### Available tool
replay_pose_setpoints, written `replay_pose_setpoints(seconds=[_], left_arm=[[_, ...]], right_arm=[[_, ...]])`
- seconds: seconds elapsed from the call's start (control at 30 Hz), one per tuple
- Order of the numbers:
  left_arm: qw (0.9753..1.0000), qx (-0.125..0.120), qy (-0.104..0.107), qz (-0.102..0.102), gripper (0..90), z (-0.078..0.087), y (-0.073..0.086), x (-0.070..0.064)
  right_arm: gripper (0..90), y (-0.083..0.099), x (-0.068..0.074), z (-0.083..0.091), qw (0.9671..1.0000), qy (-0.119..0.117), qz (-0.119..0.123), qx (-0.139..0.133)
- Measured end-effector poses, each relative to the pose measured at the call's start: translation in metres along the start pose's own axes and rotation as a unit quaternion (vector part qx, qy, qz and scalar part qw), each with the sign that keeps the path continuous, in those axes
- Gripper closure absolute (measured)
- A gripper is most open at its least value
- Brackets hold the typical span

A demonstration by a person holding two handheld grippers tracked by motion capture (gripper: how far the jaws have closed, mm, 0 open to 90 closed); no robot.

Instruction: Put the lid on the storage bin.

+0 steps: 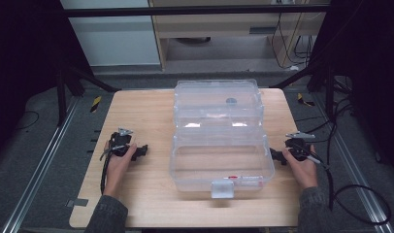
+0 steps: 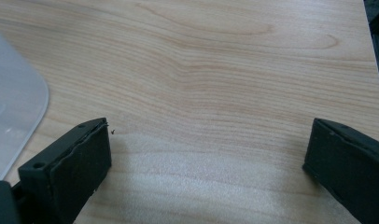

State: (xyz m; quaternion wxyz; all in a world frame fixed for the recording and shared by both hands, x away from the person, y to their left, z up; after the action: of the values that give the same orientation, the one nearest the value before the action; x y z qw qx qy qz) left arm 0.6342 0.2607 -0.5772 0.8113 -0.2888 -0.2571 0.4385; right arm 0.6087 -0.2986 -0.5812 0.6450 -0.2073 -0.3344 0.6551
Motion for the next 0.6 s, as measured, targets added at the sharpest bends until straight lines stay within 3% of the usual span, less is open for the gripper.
replay_pose_setpoints(seconds=[0.1, 0.17, 0.23, 0.4, 0.43, 0.47, 0.5, 0.53, 0.57, 0.6], left_arm=[[1.0000, -0.004, 0.008, -0.002, 4.3, 0.006, 0.001, -0.004], [0.9998, -0.010, 0.017, -0.005, 4.4, 0.012, -0.001, -0.007], [0.9997, -0.022, 0.008, -0.010, 4.4, 0.018, -0.006, -0.007], [0.9987, -0.039, 0.000, -0.032, 4.6, 0.035, -0.015, -0.012], [0.9978, -0.043, 0.000, -0.051, 4.6, 0.045, -0.020, -0.016], [0.9978, -0.043, 0.000, -0.051, 4.7, 0.045, -0.020, -0.016], [0.9965, -0.057, 0.009, -0.061, 4.8, 0.055, -0.028, -0.020], [0.9965, -0.057, 0.009, -0.061, 4.7, 0.055, -0.028, -0.020], [0.9942, -0.064, 0.011, -0.086, 4.6, 0.068, -0.035, -0.024], [0.9942, -0.064, 0.011, -0.086, 4.5, 0.068, -0.035, -0.024]], right_arm=[[2.4, 0.001, 0.000, 0.002, 0.9999, -0.008, 0.010, -0.001], [8.4, 0.002, 0.001, 0.004, 0.9997, -0.016, 0.015, -0.005], [10.7, 0.001, 0.001, 0.009, 0.9993, -0.023, 0.023, -0.018], [10.7, -0.008, -0.003, 0.026, 0.9980, -0.004, 0.048, -0.042], [10.7, -0.015, -0.001, 0.041, 0.9964, 0.005, 0.064, -0.055], [10.7, -0.015, -0.001, 0.041, 0.9964, 0.005, 0.064, -0.055], [10.7, -0.022, 0.003, 0.056, 0.9939, 0.016, 0.094, -0.057], [10.7, -0.022, 0.003, 0.056, 0.9939, 0.016, 0.094, -0.057], [10.8, -0.031, 0.006, 0.073, 0.9892, 0.030, 0.127, -0.067], [10.8, -0.031, 0.006, 0.073, 0.9892, 0.030, 0.127, -0.067]])
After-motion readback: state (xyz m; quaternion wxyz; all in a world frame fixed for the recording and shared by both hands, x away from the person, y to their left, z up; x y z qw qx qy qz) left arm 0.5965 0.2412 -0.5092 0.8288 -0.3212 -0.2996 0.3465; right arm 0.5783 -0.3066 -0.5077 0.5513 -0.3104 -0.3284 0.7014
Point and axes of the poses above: each handheld gripper's, and its own axes: z roughly backward along the jaws, y roughly out of its underside, x roughly to its left, the point moved 10 cm from there along -z, roughly forward along the jaws, and after that the axes turned 12 degrees about -z, right-handed, at the moved point
